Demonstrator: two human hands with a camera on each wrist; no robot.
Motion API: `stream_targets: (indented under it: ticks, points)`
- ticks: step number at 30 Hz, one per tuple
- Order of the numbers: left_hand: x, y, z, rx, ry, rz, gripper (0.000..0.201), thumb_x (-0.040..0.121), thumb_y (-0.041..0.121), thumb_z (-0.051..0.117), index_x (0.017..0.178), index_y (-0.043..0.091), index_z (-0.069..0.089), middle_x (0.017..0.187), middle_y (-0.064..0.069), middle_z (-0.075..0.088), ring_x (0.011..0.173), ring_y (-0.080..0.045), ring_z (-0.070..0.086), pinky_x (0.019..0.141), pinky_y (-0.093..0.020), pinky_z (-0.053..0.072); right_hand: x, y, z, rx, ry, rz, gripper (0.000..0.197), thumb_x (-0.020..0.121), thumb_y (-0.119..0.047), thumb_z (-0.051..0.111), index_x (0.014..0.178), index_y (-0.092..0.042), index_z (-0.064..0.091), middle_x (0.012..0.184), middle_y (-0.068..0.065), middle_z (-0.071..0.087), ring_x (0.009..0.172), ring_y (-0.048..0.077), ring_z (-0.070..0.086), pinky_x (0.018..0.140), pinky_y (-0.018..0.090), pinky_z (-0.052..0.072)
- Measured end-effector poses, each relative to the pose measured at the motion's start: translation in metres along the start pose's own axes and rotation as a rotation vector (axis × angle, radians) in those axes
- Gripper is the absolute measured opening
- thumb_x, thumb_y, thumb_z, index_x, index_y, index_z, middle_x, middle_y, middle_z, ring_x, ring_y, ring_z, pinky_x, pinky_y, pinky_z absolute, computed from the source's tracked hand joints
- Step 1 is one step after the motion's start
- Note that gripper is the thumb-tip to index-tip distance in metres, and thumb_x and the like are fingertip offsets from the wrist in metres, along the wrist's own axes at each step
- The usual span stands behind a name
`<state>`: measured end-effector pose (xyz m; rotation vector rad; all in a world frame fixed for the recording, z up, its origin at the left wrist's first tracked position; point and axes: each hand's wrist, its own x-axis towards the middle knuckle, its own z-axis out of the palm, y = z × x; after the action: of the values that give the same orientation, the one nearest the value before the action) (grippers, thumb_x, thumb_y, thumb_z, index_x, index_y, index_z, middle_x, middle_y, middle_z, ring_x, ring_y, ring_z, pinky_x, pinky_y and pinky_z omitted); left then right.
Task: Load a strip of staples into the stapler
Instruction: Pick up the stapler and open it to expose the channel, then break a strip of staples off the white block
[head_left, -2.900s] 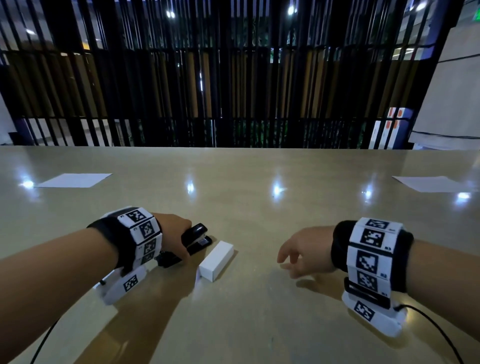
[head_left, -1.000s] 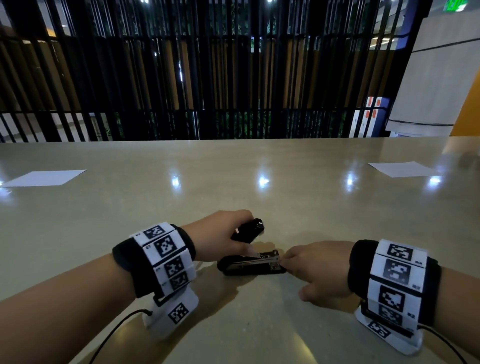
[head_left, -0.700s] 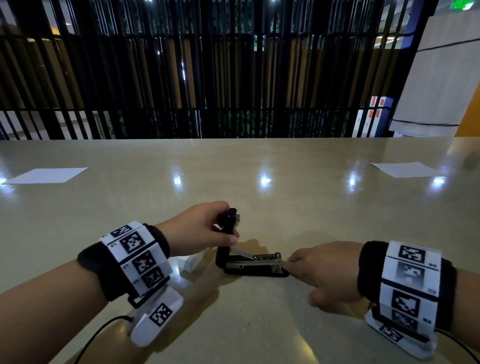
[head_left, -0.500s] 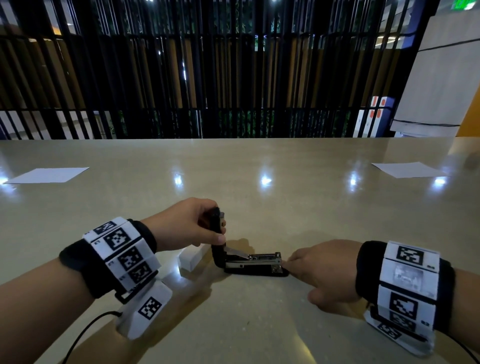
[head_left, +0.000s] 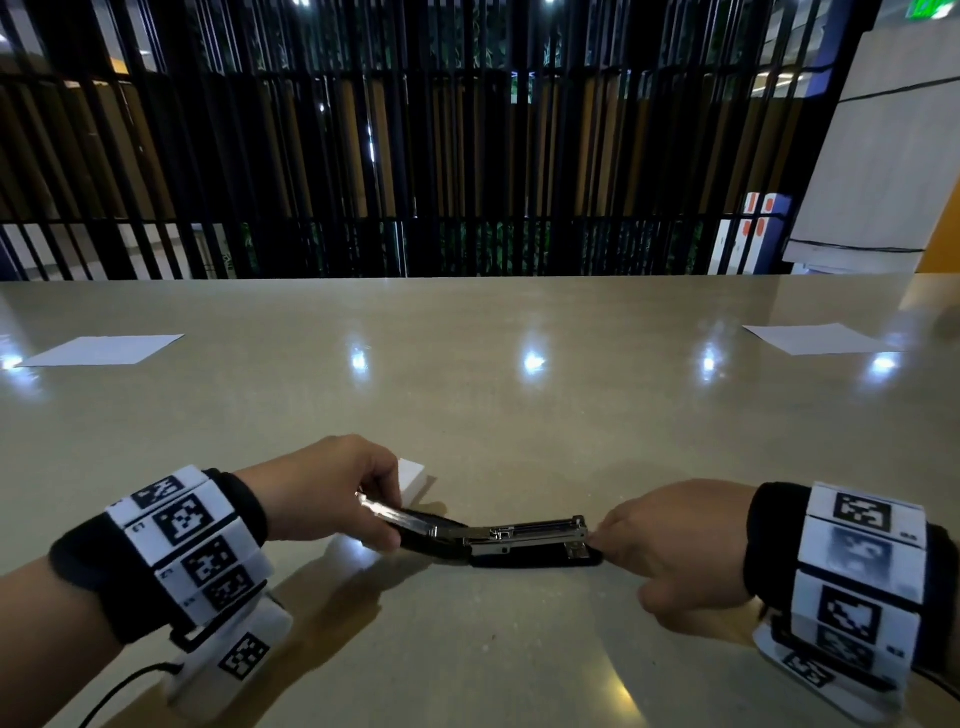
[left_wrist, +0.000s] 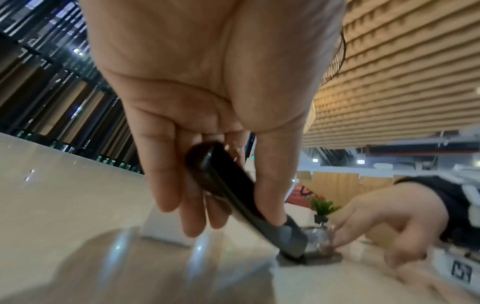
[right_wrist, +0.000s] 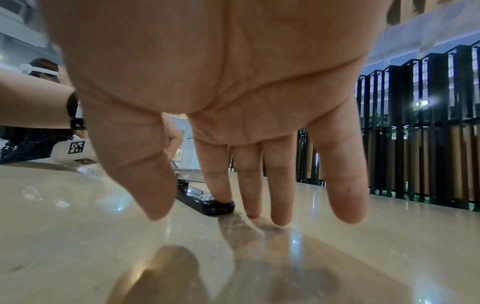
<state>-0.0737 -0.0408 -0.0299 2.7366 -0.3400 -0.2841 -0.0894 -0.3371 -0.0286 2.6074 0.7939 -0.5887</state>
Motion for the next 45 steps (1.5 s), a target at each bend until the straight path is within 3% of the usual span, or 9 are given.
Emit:
stream_targets:
  ticks: [3, 7, 14, 20, 25, 29, 34, 39, 45]
  points:
    - [-0.002, 0.000, 0.006, 0.098, -0.064, -0.044, 0.025, 0.070, 0.037, 0.079, 0.090, 0.027, 0.069, 0.083, 0.009, 0.072, 0.076, -0.005, 0.066, 0.070, -0.023, 0.054, 0.000, 0.002, 0.003, 0.010, 0.009, 0.016, 0.051, 0.074, -0.042, 0.047, 0.121, -0.024, 0.055, 0.124, 0.001, 0.061, 0.105, 0.028, 0.063, 0.088, 0.046, 0.055]
    - [0.001, 0.001, 0.007, 0.184, -0.093, -0.071, 0.027, 0.072, 0.041, 0.077, 0.094, 0.028, 0.069, 0.093, 0.009, 0.071, 0.086, -0.008, 0.065, 0.082, -0.028, 0.056, 0.000, 0.002, 0.003, 0.029, 0.003, 0.018, 0.050, 0.075, -0.041, 0.047, 0.120, -0.023, 0.055, 0.124, 0.002, 0.060, 0.104, 0.028, 0.063, 0.087, 0.046, 0.054]
    - [0.006, 0.006, 0.010, 0.298, -0.130, -0.086, 0.029, 0.073, 0.043, 0.075, 0.096, 0.029, 0.065, 0.088, 0.014, 0.058, 0.080, -0.006, 0.054, 0.067, -0.020, 0.043, -0.003, -0.001, 0.001, 0.052, -0.005, 0.029, 0.046, 0.080, -0.038, 0.051, 0.123, -0.022, 0.053, 0.123, 0.003, 0.060, 0.105, 0.028, 0.062, 0.088, 0.045, 0.054]
    - [0.005, 0.004, 0.001, 0.276, -0.153, -0.065, 0.028, 0.076, 0.049, 0.069, 0.099, 0.033, 0.064, 0.096, 0.016, 0.060, 0.087, -0.004, 0.057, 0.071, -0.018, 0.044, -0.005, 0.002, 0.001, 0.131, 0.016, 0.033, 0.054, 0.084, -0.038, 0.052, 0.137, -0.033, 0.044, 0.126, -0.003, 0.060, 0.108, 0.023, 0.060, 0.092, 0.039, 0.052]
    - [0.014, 0.010, -0.034, 0.318, -0.096, -0.061, 0.020, 0.088, 0.045, 0.056, 0.098, 0.030, 0.063, 0.098, 0.011, 0.066, 0.092, -0.010, 0.062, 0.083, -0.026, 0.050, -0.006, 0.003, -0.003, 0.159, 0.031, 0.035, 0.057, 0.084, -0.039, 0.054, 0.139, -0.037, 0.041, 0.127, -0.006, 0.059, 0.110, 0.019, 0.058, 0.091, 0.035, 0.051]
    - [0.037, 0.016, -0.053, 0.449, -0.088, -0.122, 0.036, 0.087, 0.050, 0.056, 0.113, 0.025, 0.059, 0.101, 0.009, 0.063, 0.090, -0.011, 0.059, 0.079, -0.026, 0.047, -0.005, 0.004, -0.004, 0.175, 0.024, 0.034, 0.055, 0.085, -0.040, 0.055, 0.139, -0.038, 0.042, 0.129, -0.007, 0.058, 0.111, 0.019, 0.057, 0.093, 0.036, 0.050]
    - [0.062, 0.013, -0.040, 0.508, -0.240, -0.227, 0.068, 0.074, 0.064, 0.062, 0.125, 0.022, 0.050, 0.104, -0.001, 0.072, 0.093, -0.015, 0.068, 0.080, -0.030, 0.051, -0.003, 0.006, -0.008, 0.176, 0.016, 0.038, 0.054, 0.086, -0.040, 0.055, 0.138, -0.040, 0.043, 0.130, -0.008, 0.058, 0.112, 0.018, 0.057, 0.093, 0.034, 0.049]
    - [0.065, 0.014, -0.028, 0.467, -0.309, -0.256, 0.067, 0.073, 0.054, 0.071, 0.125, 0.020, 0.047, 0.106, -0.001, 0.072, 0.077, -0.013, 0.068, 0.062, -0.024, 0.049, 0.000, 0.007, -0.012, 0.163, 0.010, 0.044, 0.051, 0.086, -0.039, 0.055, 0.136, -0.038, 0.047, 0.129, -0.006, 0.058, 0.114, 0.020, 0.056, 0.095, 0.036, 0.049]
    - [0.071, 0.013, -0.022, 0.493, -0.320, -0.230, 0.060, 0.073, 0.041, 0.074, 0.124, 0.029, 0.046, 0.102, -0.001, 0.073, 0.081, -0.015, 0.074, 0.074, -0.029, 0.056, 0.001, 0.009, -0.022, 0.168, 0.009, 0.032, 0.040, 0.093, -0.032, 0.047, 0.132, -0.031, 0.055, 0.131, -0.006, 0.059, 0.117, 0.015, 0.055, 0.096, 0.029, 0.044]
